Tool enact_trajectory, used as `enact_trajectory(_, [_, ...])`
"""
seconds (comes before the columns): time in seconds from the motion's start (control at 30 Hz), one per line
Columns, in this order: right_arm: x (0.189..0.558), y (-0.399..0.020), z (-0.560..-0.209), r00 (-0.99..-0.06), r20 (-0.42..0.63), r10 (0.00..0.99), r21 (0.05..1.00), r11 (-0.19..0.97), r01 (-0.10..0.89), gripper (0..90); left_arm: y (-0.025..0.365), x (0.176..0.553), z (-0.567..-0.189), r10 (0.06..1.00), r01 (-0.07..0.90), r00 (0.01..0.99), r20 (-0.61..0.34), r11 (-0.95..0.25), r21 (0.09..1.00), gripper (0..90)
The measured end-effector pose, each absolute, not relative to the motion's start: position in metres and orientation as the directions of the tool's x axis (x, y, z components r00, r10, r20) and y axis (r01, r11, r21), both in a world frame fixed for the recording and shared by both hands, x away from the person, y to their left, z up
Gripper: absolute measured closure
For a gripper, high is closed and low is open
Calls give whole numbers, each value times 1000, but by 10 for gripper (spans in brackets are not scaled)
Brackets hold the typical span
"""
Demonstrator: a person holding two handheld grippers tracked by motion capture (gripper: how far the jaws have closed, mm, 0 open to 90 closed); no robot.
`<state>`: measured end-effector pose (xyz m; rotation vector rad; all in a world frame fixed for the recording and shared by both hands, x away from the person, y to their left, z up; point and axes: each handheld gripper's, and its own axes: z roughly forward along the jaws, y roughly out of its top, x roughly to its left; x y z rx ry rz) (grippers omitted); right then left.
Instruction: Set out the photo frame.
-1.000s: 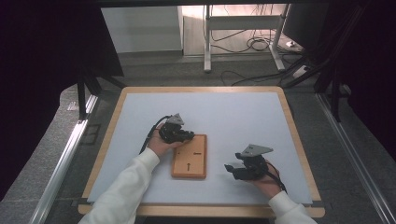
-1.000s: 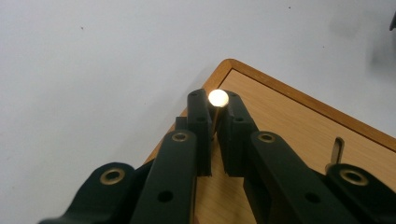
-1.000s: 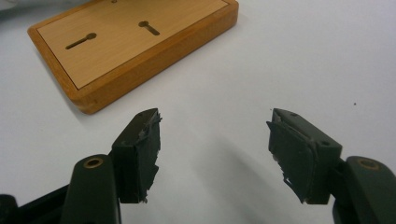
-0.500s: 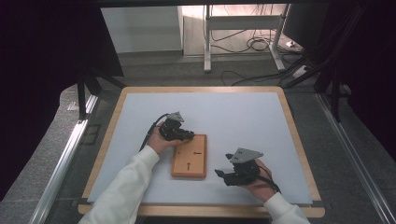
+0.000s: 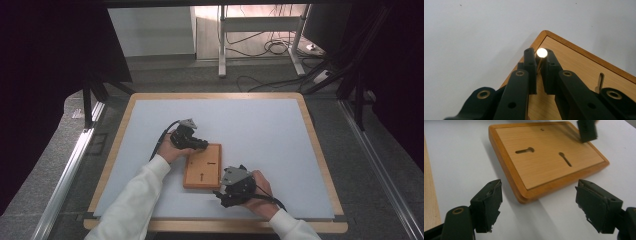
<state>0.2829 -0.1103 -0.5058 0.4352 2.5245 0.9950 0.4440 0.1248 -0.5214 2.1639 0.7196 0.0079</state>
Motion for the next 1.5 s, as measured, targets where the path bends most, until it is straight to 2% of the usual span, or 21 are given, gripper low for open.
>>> enact_trajectory(0.63, [283,-68,-518,-835,-413,363,607,793,44,206,125,448,-520,498,523,824,-270,-485,701,838])
enact_trajectory(1.2, [281,-55,-526,-800,-495,339,559,829,5,209,125,450,-519,501,537,817,-285,-482,692,835])
enact_trajectory(1.37, [280,-55,-527,-781,-533,326,545,838,-22,243,126,450,-520,504,544,812,-294,-473,693,837])
enact_trajectory(1.5, [277,-55,-526,-772,-557,306,527,849,-44,303,126,450,-520,506,543,812,-292,-470,696,839])
